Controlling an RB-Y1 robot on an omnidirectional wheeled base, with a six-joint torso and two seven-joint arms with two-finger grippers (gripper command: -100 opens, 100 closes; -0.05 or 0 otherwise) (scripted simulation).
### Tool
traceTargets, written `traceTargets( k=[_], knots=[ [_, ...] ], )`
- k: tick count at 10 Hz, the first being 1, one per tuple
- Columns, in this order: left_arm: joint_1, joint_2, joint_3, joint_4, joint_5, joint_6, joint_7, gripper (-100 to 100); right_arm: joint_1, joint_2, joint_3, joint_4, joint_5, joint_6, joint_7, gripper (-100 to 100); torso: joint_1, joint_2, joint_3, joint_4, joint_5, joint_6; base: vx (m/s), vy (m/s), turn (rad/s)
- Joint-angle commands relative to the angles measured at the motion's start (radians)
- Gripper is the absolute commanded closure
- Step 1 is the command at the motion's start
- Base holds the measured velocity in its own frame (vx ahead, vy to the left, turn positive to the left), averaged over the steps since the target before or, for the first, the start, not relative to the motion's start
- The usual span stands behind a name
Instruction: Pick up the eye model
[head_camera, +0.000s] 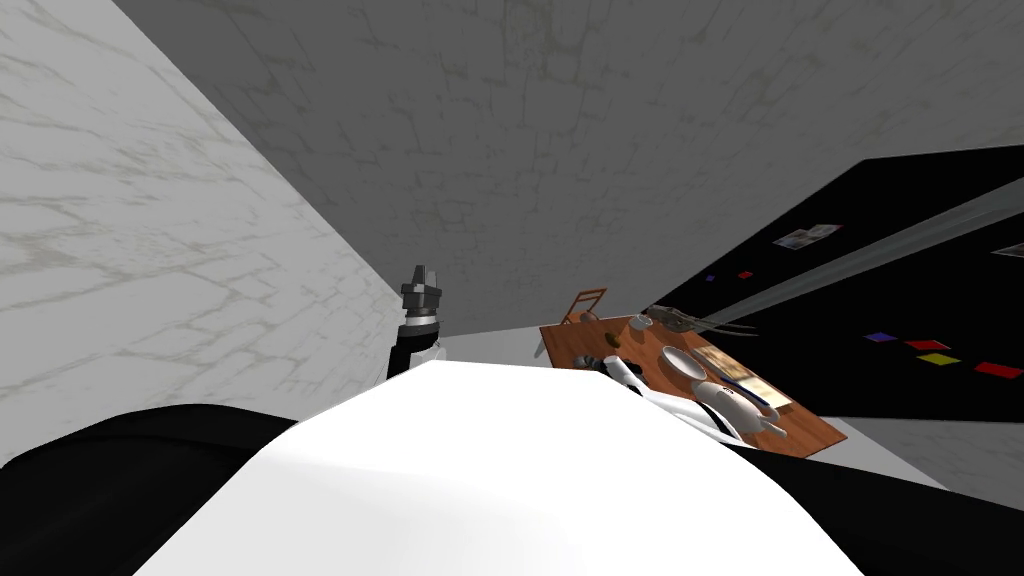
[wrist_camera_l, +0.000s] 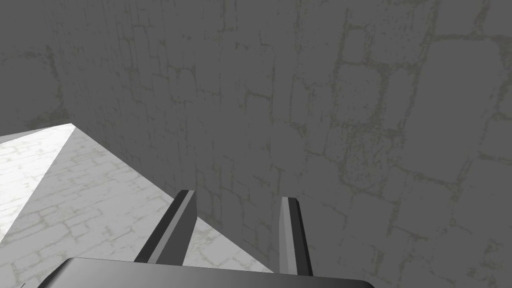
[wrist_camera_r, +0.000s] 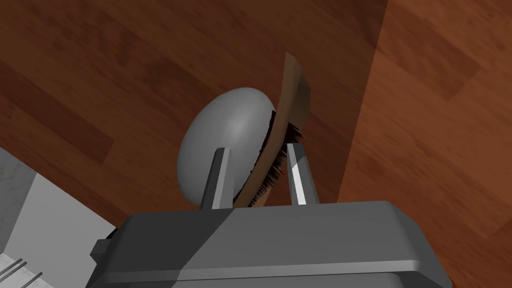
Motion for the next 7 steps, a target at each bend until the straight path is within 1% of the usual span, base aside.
traceTargets(
  k=[1, 4, 6, 7],
  knots=[
    [0.000, 0.000, 0.000, 0.000, 0.000, 0.000, 0.000, 0, -0.005, -0.002, -0.011, 0.011, -0.010, 0.005, 0.031, 100, 0.000, 0.000, 0.000, 0.000, 0.000, 0.000, 0.019, 0.034, -0.039],
    [0.000, 0.000, 0.000, 0.000, 0.000, 0.000, 0.000, 0, -0.010, -0.019, -0.052, 0.018, -0.026, 0.037, 0.105, 100, 0.001, 0.000, 0.000, 0.001, 0.001, -0.001, 0.024, 0.044, -0.070],
    [0.000, 0.000, 0.000, 0.000, 0.000, 0.000, 0.000, 0, -0.008, -0.018, -0.049, 0.016, -0.023, 0.036, 0.095, 100, 0.001, 0.000, 0.001, 0.001, 0.001, -0.002, 0.013, 0.024, -0.018],
    [0.000, 0.000, 0.000, 0.000, 0.000, 0.000, 0.000, 0, -0.008, -0.018, -0.050, 0.017, -0.024, 0.037, 0.100, 0, 0.000, 0.001, 0.001, 0.001, 0.000, -0.002, 0.000, 0.000, 0.000]
  ],
)
